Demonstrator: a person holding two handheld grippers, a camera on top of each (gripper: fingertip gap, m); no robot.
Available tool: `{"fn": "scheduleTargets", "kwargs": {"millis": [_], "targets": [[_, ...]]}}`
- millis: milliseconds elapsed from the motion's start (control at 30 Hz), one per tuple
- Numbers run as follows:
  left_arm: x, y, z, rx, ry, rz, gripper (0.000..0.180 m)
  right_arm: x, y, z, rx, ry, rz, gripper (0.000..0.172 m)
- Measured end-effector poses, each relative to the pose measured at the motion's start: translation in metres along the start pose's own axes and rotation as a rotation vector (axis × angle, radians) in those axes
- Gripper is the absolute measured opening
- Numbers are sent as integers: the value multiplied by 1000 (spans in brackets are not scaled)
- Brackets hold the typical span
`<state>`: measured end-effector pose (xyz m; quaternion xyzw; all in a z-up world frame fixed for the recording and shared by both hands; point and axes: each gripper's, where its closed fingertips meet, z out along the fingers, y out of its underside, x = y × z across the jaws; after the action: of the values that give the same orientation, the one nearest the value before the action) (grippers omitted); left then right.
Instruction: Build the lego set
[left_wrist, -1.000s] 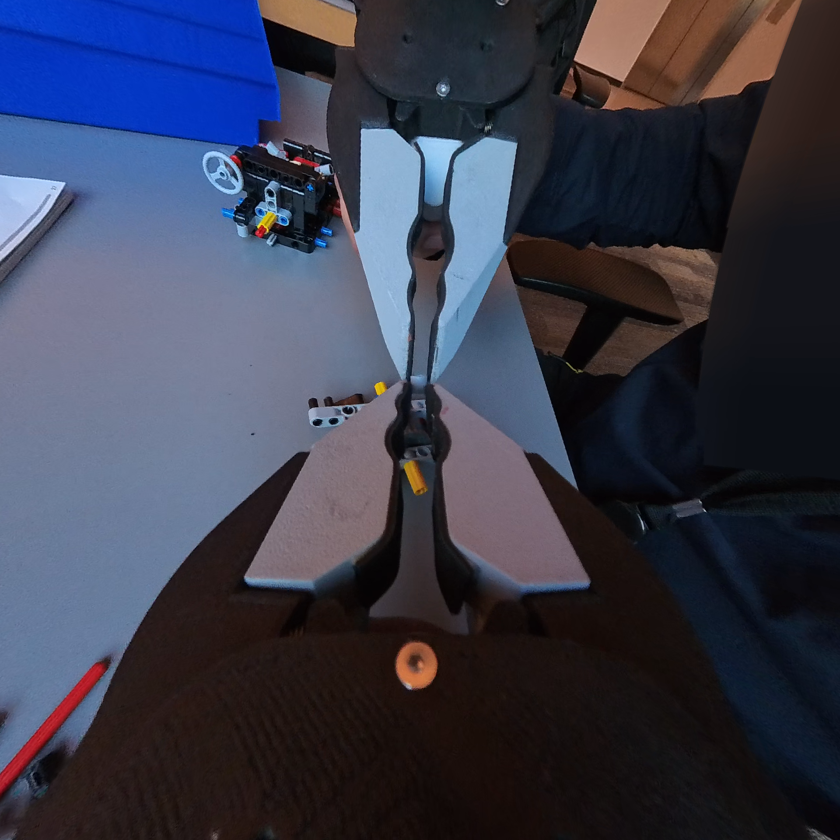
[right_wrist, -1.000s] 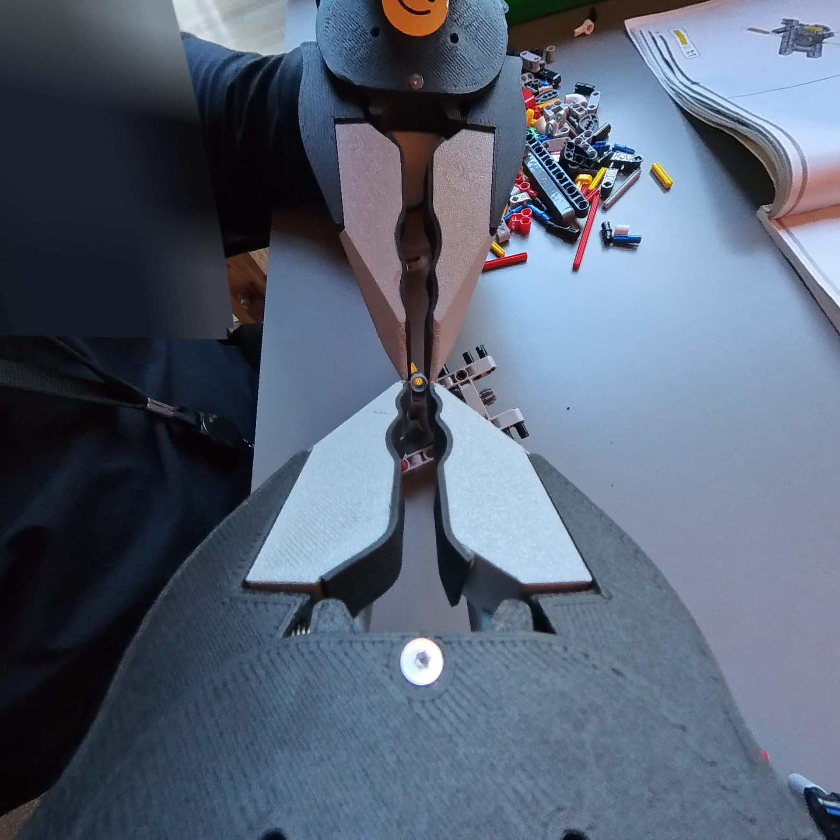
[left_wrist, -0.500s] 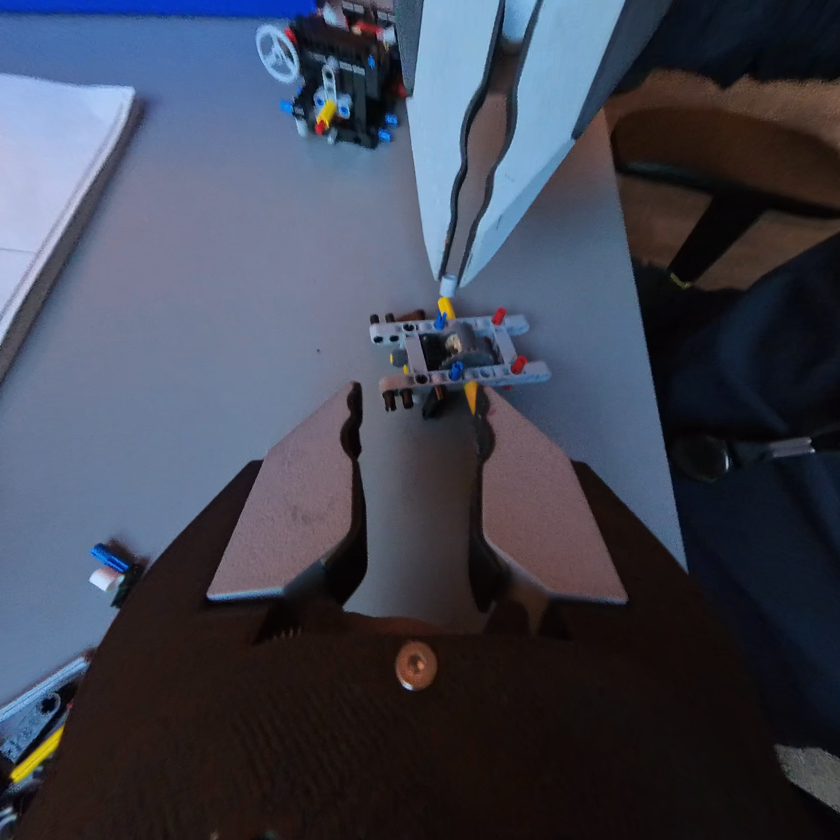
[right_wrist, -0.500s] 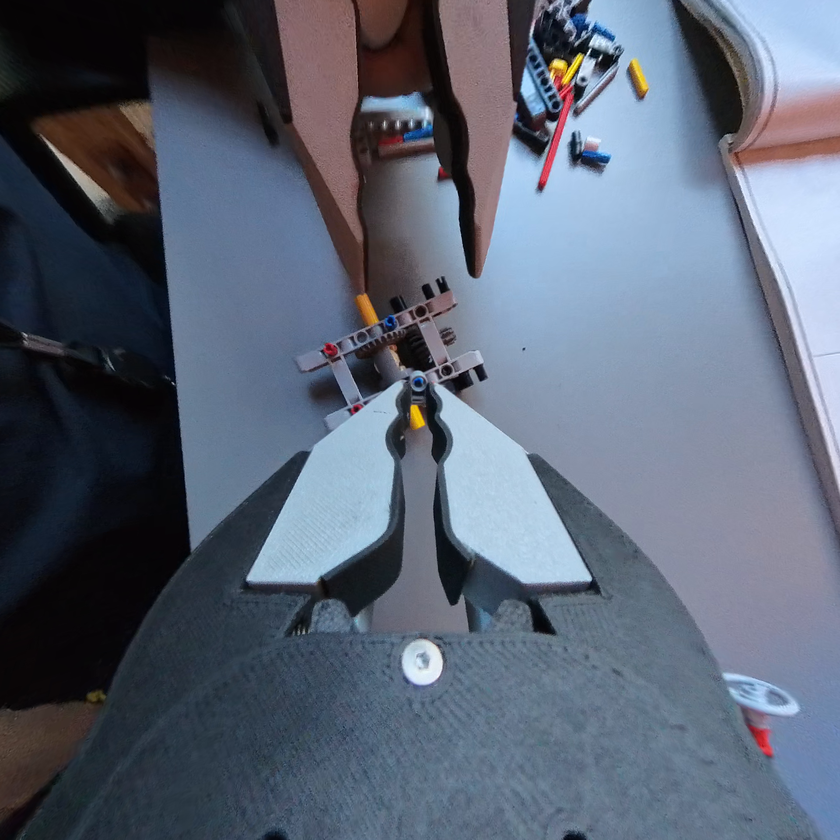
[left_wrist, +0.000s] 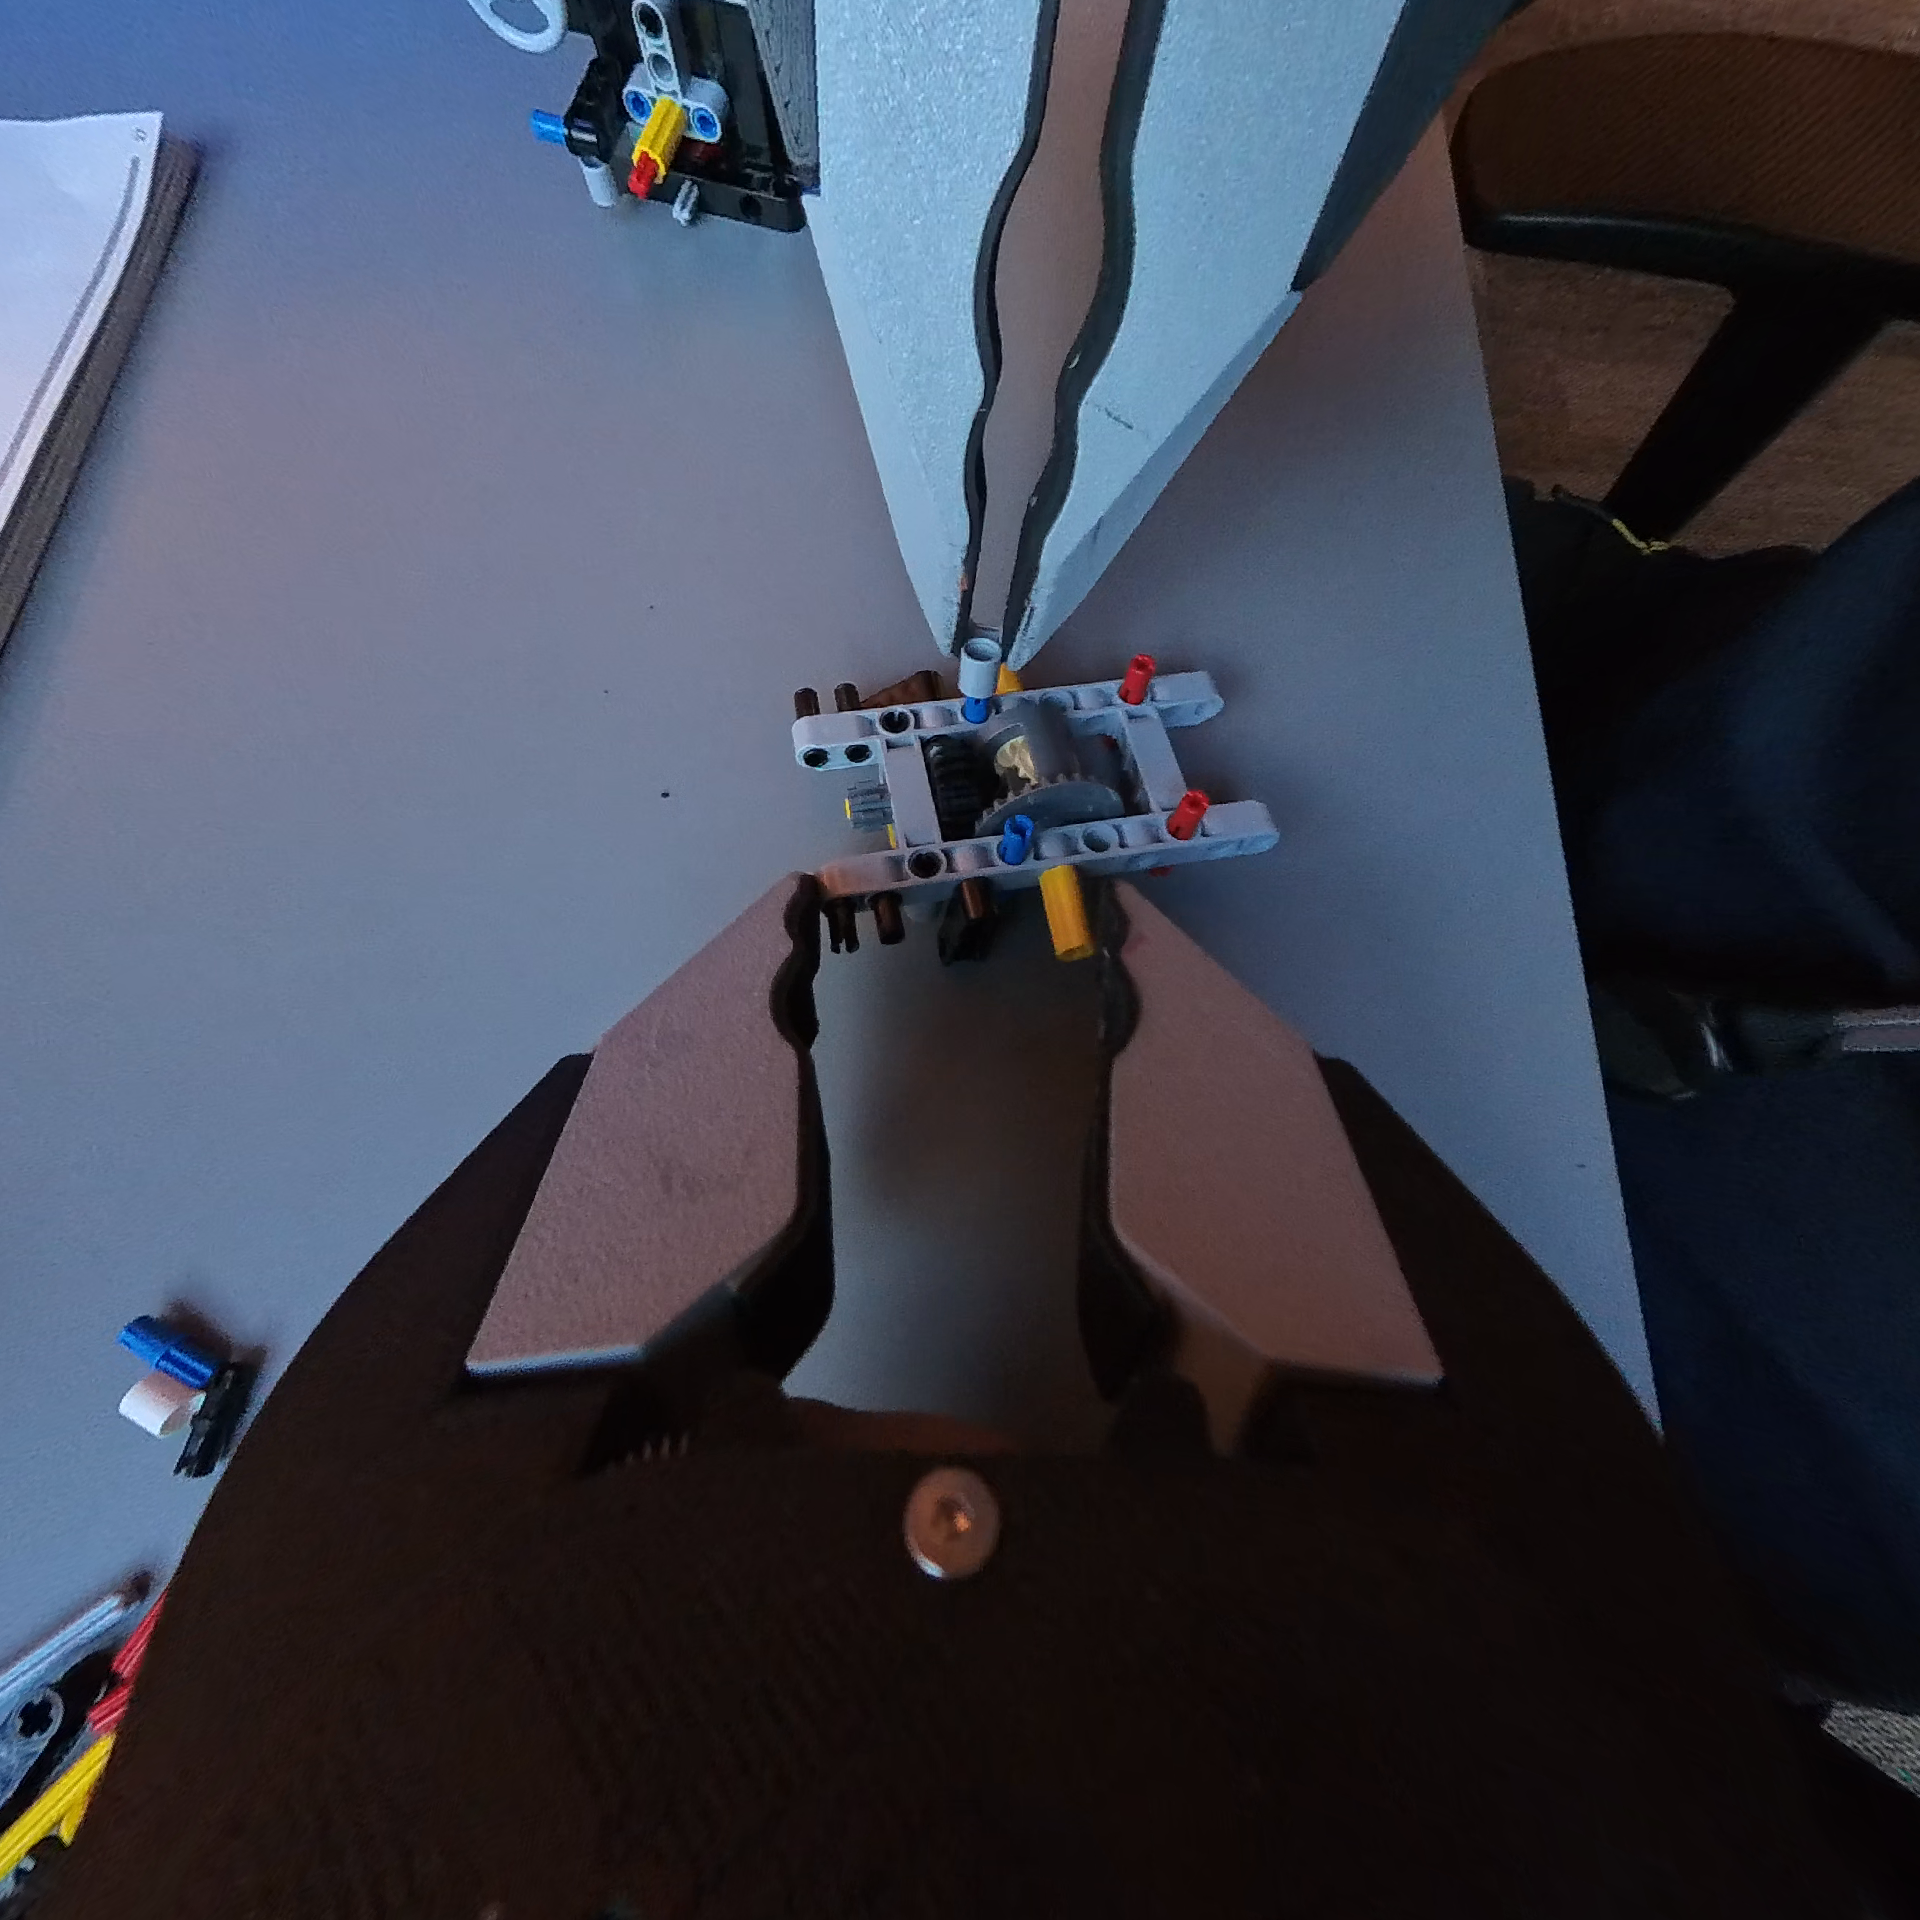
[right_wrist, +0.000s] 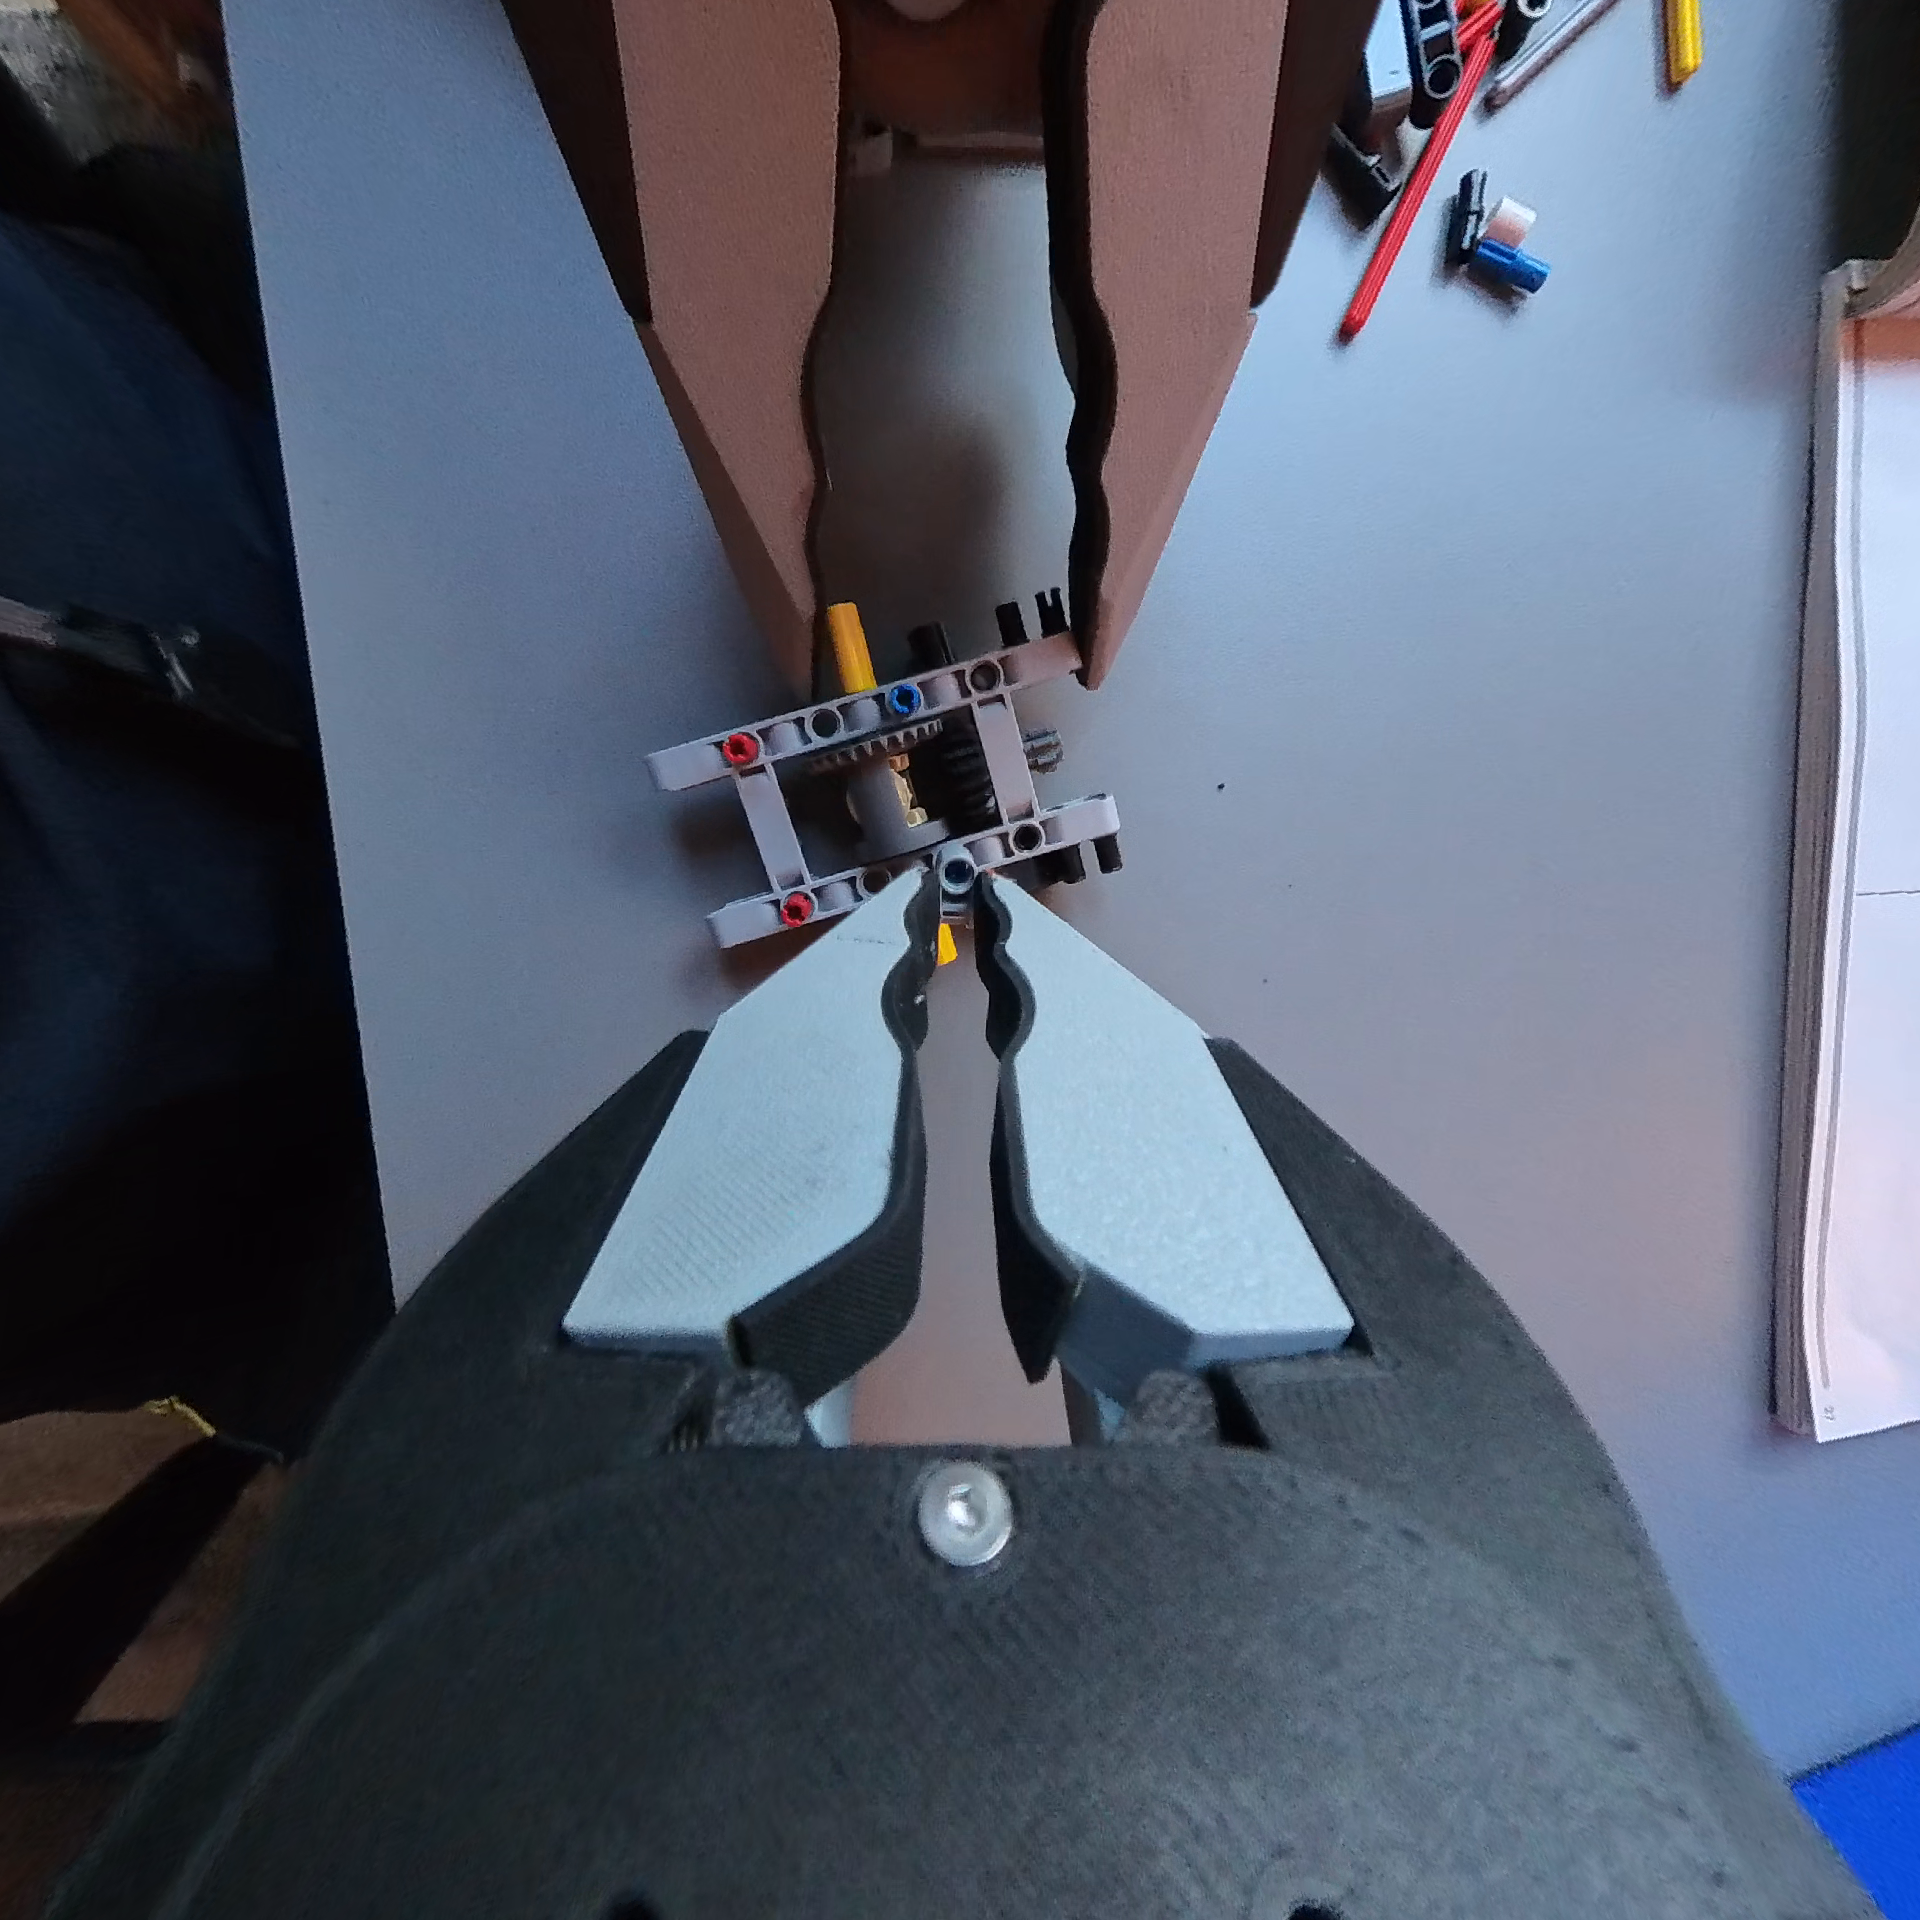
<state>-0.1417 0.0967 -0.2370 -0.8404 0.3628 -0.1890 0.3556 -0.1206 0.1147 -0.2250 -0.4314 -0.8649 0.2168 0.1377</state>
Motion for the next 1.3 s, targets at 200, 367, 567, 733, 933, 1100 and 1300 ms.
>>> {"fn": "scheduleTargets", "kwargs": {"millis": [200,367,567,733,933,1100,1300], "targets": [[0,0,0,1,-5,1,50,-1,1,1,-103,-16,-61,4],[0,0,1,4,-6,-9,49,-1,2,0,-219,-48,-154,4],[0,0,1,6,-6,-17,49,-1,3,1,-235,-68,-221,4],[0,0,1,7,-7,-16,49,0,4,0,-248,-84,-292,4],[0,0,1,6,-9,-18,49,0,4,0,-277,-97,-407,4],[0,0,1,6,-12,-26,49,0,6,5,-302,-114,-403,4],[1,0,1,7,-16,-33,49,-1,7,6,-273,-109,-241,4]]}}
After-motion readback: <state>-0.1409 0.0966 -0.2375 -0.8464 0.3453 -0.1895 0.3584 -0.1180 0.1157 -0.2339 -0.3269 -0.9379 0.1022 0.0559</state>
